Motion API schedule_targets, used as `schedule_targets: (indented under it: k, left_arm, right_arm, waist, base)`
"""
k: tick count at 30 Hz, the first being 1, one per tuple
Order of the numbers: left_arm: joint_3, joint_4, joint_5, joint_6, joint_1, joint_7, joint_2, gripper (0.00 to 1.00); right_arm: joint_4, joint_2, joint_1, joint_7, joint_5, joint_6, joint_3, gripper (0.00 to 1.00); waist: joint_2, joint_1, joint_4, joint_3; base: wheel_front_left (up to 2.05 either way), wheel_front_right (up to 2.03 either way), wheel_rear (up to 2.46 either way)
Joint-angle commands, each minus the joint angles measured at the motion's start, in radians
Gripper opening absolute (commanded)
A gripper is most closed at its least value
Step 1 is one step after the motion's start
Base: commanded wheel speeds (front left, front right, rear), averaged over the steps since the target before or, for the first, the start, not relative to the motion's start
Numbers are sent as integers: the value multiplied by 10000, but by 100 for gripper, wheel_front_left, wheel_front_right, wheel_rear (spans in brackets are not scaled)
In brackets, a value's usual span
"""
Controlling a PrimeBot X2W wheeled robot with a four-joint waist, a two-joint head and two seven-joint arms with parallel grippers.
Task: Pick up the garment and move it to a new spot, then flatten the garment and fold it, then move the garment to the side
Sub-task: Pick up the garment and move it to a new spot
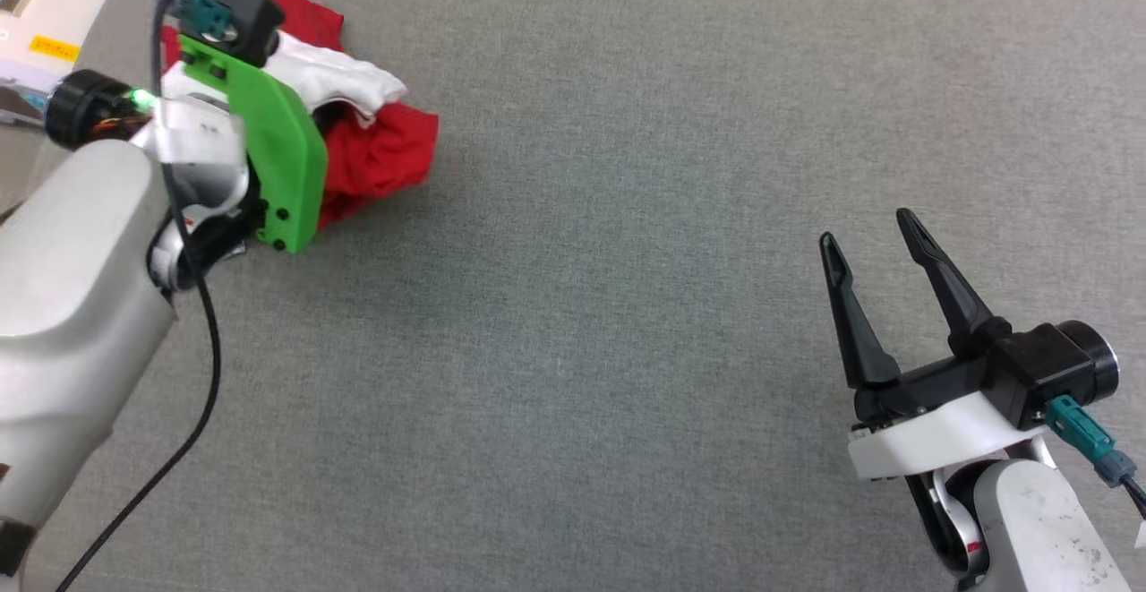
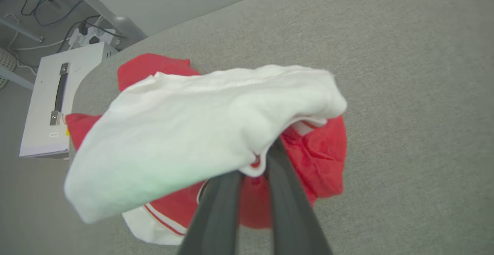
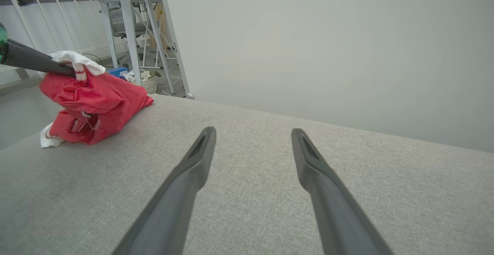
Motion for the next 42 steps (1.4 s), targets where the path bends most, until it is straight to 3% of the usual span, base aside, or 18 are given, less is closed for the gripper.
schedule_targets:
  k: [1,9,22,25,27,35,36,37,42]
  left_arm:
    - [-204,-336,111,-15,-203,-104,-34,0]
    - [-1710,-1779,604,-15,-571,-469,-854,0]
    - [-4502,-312,627,-15,-1332,-1769,-4303,0]
    - [-4638,122,812,-15,-1231,-1788,-4972,0]
    - [-4653,131,1595,-15,-491,-1057,-5479,0]
    - [-4656,262,2421,-15,565,-482,-5738,0]
    - [-4656,336,2461,-15,549,-672,-5743,8]
    - [-4657,437,2492,-15,540,-883,-5754,100]
    - [-4657,656,2321,-15,183,-2651,-5833,100]
  right_arm:
    - [-19,37,121,-61,26,65,-13,100]
    - [-46,276,312,-61,15,65,-196,100]
    - [-554,722,169,-61,-452,65,-1296,100]
    - [-718,793,57,-61,-623,65,-1648,100]
    - [-803,846,-101,-61,-721,65,-1975,100]
    - [-715,863,-349,-61,-558,65,-2097,100]
    - [-686,864,-343,-61,-566,65,-2098,100]
    - [-654,864,-327,-61,-579,65,-2105,100]
    - [-561,864,-113,-61,-677,65,-2155,100]
  waist:
    - [0,-1,-259,-414]
    - [0,-1,-1038,-691]
    - [0,-1,-2419,261]
    - [0,-1,-2634,610]
    - [0,-1,-2845,997]
    - [0,-1,-2928,1374]
    - [0,-1,-2888,1324]
    - [0,-1,-2825,1241]
    - [0,-1,-2414,586]
  base:
    - [0,0,0]
    - [0,0,0]
    - [0,0,0]
    - [0,0,0]
    - [0,0,0]
    - [0,0,0]
    - [0,0,0]
    - [0,0,0]
    - [0,0,0]
